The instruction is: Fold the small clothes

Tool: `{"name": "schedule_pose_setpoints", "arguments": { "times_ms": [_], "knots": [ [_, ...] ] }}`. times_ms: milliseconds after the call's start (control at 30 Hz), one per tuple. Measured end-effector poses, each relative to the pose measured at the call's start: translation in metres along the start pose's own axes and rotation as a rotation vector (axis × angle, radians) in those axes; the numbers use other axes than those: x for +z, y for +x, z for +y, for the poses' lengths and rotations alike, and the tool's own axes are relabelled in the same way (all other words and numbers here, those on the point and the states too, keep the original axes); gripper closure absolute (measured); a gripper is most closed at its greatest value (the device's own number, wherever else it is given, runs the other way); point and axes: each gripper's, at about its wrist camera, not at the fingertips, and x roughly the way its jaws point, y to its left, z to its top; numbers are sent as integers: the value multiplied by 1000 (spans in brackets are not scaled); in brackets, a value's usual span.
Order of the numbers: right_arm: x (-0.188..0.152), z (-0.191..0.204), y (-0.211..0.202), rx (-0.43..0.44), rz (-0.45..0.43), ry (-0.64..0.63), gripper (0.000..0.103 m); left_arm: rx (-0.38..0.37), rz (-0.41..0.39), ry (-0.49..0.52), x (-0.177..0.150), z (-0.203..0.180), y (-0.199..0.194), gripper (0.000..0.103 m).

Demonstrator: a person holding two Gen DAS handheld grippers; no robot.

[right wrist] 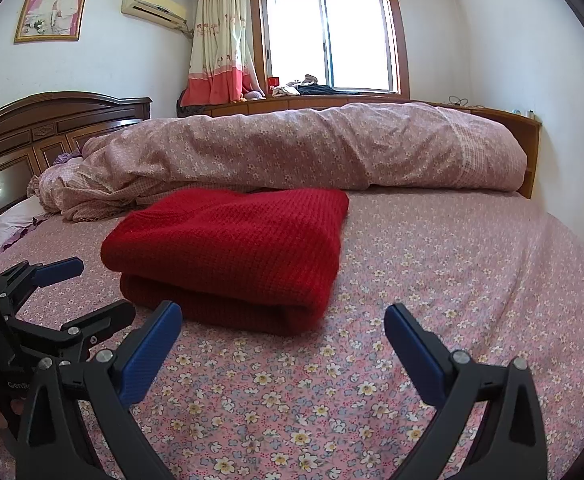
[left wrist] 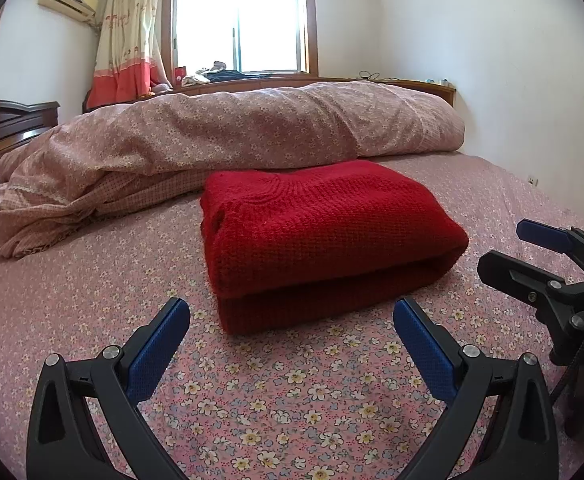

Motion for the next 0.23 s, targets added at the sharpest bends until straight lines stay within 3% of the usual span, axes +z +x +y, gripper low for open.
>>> {"name": "schedule_pose_setpoints", "arguments": {
  "times_ms": [233],
  "knots": [
    [1, -2, 1, 2, 10, 2, 0, 5, 7, 4, 0, -1, 2, 4]
  ]
}}
